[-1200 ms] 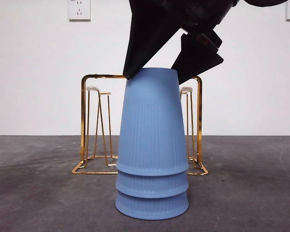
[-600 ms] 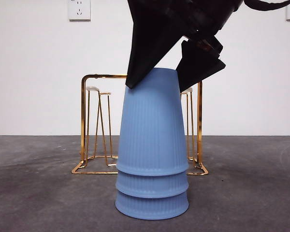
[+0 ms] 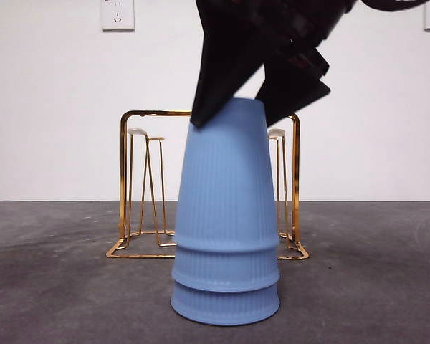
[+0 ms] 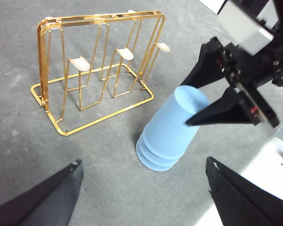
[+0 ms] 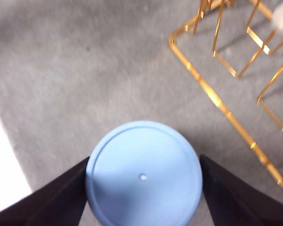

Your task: Pick the top cup and place it on cupholder, pick up the mid cup and place it on cupholder, last pick the bottom cup and place it on cupholder.

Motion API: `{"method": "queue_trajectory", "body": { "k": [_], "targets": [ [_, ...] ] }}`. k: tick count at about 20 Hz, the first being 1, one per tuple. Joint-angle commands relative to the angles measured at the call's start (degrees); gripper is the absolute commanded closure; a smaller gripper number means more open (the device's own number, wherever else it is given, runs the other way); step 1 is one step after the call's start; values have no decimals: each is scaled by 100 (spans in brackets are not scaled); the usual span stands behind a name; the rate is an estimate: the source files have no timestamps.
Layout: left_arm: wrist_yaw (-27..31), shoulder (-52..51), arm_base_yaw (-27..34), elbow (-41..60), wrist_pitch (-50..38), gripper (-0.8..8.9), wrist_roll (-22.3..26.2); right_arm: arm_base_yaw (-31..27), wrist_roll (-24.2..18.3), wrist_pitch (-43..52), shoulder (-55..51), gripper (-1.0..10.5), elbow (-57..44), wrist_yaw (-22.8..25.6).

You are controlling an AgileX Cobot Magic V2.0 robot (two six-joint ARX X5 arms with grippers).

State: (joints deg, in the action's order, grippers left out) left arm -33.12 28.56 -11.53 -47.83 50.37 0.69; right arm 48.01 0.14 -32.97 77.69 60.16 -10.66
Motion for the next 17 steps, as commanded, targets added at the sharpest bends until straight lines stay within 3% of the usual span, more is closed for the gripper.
{"method": "queue_trajectory", "body": {
  "k": [1, 11, 17],
  "targets": [
    [-37, 24, -15, -118, -66, 403, 15, 70, -68, -7, -35, 642, 306, 4],
    [-35, 24, -15, -118, -66, 403, 17, 57, -273, -1646, -35, 642, 2155, 28],
    [-35, 24, -15, -118, -66, 403, 15, -330, -343, -1886, -35, 642, 2957, 737]
  ]
}}
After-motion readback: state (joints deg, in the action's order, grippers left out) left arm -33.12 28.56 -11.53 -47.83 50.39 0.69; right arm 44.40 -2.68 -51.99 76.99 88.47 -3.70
